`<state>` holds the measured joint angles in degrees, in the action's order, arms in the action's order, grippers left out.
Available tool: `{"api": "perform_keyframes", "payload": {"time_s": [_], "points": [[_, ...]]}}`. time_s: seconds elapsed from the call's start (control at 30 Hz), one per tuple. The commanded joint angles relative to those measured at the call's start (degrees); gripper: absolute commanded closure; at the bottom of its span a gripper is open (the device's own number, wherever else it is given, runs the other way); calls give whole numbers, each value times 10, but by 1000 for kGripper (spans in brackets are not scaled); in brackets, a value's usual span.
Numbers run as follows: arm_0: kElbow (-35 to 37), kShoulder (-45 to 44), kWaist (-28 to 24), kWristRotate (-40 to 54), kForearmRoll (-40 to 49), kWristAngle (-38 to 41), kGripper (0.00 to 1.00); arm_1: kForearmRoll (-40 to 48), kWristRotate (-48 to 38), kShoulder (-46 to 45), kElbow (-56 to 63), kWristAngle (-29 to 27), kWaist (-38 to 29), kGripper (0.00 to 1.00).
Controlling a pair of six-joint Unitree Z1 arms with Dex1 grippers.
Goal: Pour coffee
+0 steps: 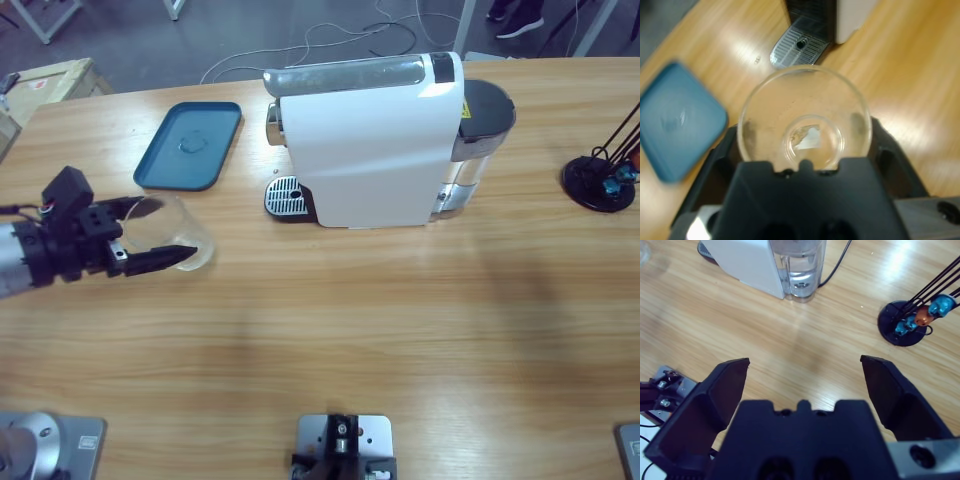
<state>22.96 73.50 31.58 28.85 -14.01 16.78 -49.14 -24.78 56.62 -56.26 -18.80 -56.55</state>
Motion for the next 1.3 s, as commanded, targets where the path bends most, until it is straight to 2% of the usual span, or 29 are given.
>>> {"api": "perform_keyframes", "payload": {"time_s": [0.03,0.2,0.4,0.7,1.13,1.17,1.2,1.23,1.3], "points": [[154,207,-74,176,55,158,1000,-11,1,-13,-1,-8,-5,0],[229,286,-74,177,55,167,1000,-22,1,-6,-12,-10,-5,0],[282,344,-57,169,54,168,1000,-32,1,-15,-16,-9,-5,0],[308,394,-32,164,49,168,1000,-32,1,-11,-13,-8,-5,0],[311,400,-8,170,49,177,1000,-28,0,-4,-7,-4,-5,0],[312,401,-8,169,49,174,936,-28,0,-6,-6,-4,-5,0],[310,401,-8,168,48,169,436,-28,0,-6,-6,-4,-5,0],[302,398,-8,168,44,169,172,-29,0,-7,-7,-3,-5,0],[292,391,-6,166,40,178,81,-29,-1,-7,-7,-1,-5,0]]}}
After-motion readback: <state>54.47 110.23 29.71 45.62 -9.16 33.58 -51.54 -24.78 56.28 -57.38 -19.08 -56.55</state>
